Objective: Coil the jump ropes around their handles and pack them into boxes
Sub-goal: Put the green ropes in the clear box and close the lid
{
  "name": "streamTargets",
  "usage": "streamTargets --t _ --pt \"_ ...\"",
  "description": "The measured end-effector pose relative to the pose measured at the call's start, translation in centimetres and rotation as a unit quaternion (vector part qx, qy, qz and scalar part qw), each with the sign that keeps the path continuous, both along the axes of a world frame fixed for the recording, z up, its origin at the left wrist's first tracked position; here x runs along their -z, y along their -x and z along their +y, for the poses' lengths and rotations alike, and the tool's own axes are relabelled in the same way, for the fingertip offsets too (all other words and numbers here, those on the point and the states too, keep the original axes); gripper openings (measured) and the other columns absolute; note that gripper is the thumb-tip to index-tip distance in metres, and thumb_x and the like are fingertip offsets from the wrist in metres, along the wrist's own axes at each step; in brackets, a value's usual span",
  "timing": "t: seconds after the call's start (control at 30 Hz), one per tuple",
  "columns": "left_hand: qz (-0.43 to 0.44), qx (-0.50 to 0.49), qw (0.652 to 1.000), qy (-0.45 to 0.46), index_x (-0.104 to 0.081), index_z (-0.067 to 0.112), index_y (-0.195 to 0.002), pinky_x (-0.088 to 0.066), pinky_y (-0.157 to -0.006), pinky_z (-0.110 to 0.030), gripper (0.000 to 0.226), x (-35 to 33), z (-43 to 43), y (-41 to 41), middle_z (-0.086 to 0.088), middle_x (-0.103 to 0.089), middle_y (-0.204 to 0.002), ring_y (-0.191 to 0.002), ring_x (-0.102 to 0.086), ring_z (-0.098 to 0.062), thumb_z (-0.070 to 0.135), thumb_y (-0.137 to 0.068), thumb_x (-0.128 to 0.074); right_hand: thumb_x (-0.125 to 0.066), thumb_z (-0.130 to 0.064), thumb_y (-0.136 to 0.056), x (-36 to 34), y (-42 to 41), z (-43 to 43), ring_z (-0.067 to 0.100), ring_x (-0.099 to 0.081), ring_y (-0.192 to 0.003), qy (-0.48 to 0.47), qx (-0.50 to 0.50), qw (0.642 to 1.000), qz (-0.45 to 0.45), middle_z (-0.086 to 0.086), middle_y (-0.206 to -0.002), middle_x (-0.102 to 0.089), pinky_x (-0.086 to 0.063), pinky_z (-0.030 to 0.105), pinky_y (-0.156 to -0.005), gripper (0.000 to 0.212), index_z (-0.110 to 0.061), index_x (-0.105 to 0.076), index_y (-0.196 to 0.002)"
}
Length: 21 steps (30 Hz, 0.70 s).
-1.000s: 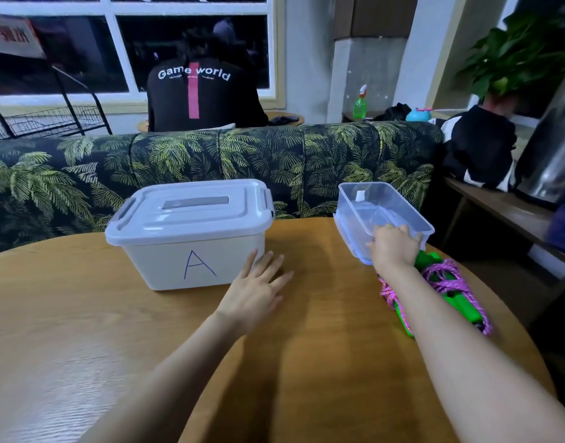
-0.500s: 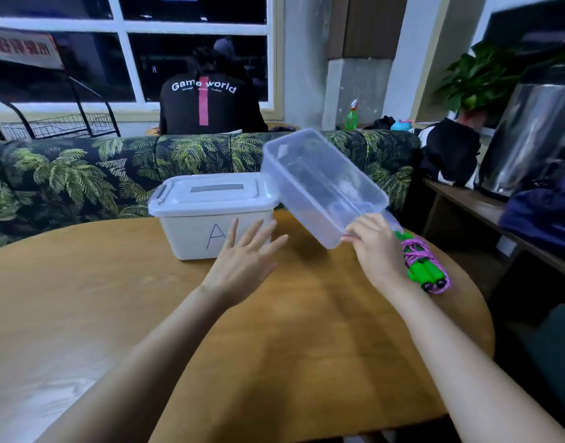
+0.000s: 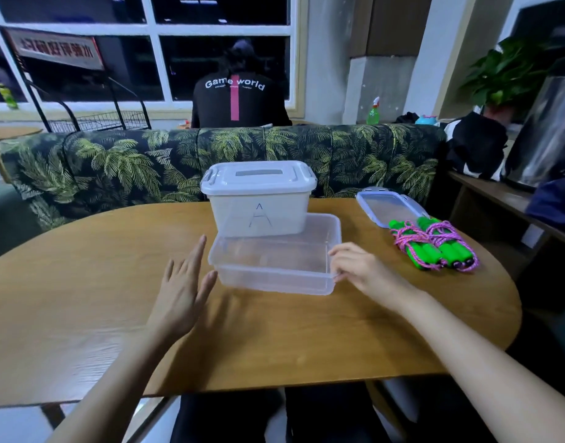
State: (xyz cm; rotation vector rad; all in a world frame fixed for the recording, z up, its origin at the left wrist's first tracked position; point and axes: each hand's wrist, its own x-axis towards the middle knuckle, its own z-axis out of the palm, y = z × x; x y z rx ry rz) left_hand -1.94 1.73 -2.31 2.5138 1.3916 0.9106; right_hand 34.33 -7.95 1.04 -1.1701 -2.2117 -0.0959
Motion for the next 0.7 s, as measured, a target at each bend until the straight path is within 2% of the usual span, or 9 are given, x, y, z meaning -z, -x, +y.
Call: streamTargets --t 0.07,0.13,0.27,0.33,0.4,0.47,0.53,0.63,0.7 --pt "-0.006 0.013 1.000 0.021 -0.011 0.026 -0.158 -0.010 -0.119 -0.039 0.086 0.5 -0.1 -0.3 -0.002 -0.043 -0.153 -0.135 -0.044 -0.021 0.077 -0.090 -0.002 -0.059 0.015 -0.086 1.2 0.0 0.8 0.006 -0.049 -0.122 0.046 -0.012 0.999 0.009 -0.004 -0.087 -0.059 -0.044 0.018 -0.097 0.029 -0.013 -0.055 -0.078" --pt "0.009 0.026 0.999 0.028 -0.013 0.028 -0.158 -0.007 -0.119 -0.038 0.086 0.8 -0.2 -0.7 0.003 -0.040 -0.155 -0.137 -0.042 -0.018 0.078 -0.088 0.000 -0.059 0.015 -0.087 2.2 -0.4 1.5 0.009 -0.049 -0.129 0.070 -0.001 0.997 0.033 -0.001 -0.099 -0.066 -0.046 0.023 -0.101 0.023 -0.008 -0.058 -0.080" --pt "0.025 0.046 0.998 0.020 -0.023 0.035 -0.155 -0.009 -0.120 -0.046 0.082 1.0 0.1 -1.9 0.012 -0.020 -0.161 -0.147 -0.027 -0.011 0.078 -0.089 0.001 -0.059 0.019 -0.085 3.1 -1.3 2.9 0.017 -0.044 -0.136 0.068 0.075 0.992 0.073 -0.007 -0.124 -0.061 -0.049 0.031 -0.104 0.027 -0.002 -0.070 -0.097" --pt "0.040 0.049 0.998 0.012 -0.029 0.035 -0.154 -0.011 -0.120 -0.049 0.080 1.1 0.3 -2.6 0.007 -0.018 -0.164 -0.148 -0.025 -0.013 0.075 -0.091 0.001 -0.059 0.017 -0.086 3.0 -1.3 2.8 0.011 -0.040 -0.139 0.075 0.106 0.988 0.080 -0.012 -0.133 -0.056 -0.047 0.030 -0.106 0.042 -0.009 -0.071 -0.117" --pt "0.044 0.048 0.998 0.010 -0.032 0.033 -0.153 -0.013 -0.120 -0.051 0.080 1.1 0.6 -3.4 0.003 -0.018 -0.164 -0.148 -0.026 -0.016 0.074 -0.092 0.001 -0.062 0.009 -0.089 2.7 -1.9 2.6 0.007 -0.035 -0.142 0.070 0.143 0.985 0.064 -0.014 -0.143 -0.049 -0.038 0.029 -0.111 0.053 -0.020 -0.062 -0.133" --pt "0.040 0.046 0.998 0.007 -0.035 0.031 -0.152 -0.017 -0.119 -0.052 0.079 1.1 0.8 -4.2 0.002 -0.020 -0.164 -0.147 -0.029 -0.018 0.072 -0.093 -0.001 -0.066 -0.003 -0.091 2.3 -3.3 2.4 0.014 -0.033 -0.145 0.028 0.217 0.975 0.027 -0.009 -0.151 -0.043 -0.033 0.034 -0.111 0.055 -0.023 -0.055 -0.141" --pt "0.035 0.047 0.998 0.008 -0.037 0.029 -0.151 -0.021 -0.118 -0.052 0.077 1.2 1.1 -4.8 0.001 -0.021 -0.163 -0.145 -0.032 -0.020 0.070 -0.095 -0.003 -0.065 -0.017 -0.094 2.0 -5.6 2.2 0.026 -0.026 -0.148 0.030 0.343 0.939 -0.006 0.001 -0.158 -0.034 -0.028 0.044 -0.117 0.057 -0.022 -0.045 -0.147" --pt "0.026 0.056 0.998 0.006 -0.040 0.027 -0.149 -0.027 -0.115 -0.055 0.072 1.6 1.8 -5.4 -0.001 -0.023 -0.162 -0.144 -0.033 -0.021 0.066 -0.098 -0.009 -0.049 -0.045 -0.100 2.5 -9.5 2.0 0.035 -0.005 -0.152 0.162 0.526 0.834 -0.035 0.014 -0.165 -0.008 -0.012 0.051 -0.121 0.073 -0.020 -0.013 -0.158" --pt "0.019 0.066 0.998 -0.002 -0.042 0.025 -0.148 -0.031 -0.113 -0.056 0.067 1.8 2.3 -5.9 -0.003 -0.025 -0.162 -0.144 -0.033 -0.021 0.062 -0.100 -0.014 -0.035 -0.060 -0.099 3.3 -11.4 2.0 0.040 0.003 -0.151 0.246 0.573 0.781 -0.042 0.024 -0.163 0.001 -0.005 0.051 -0.121 0.082 -0.019 0.003 -0.159"
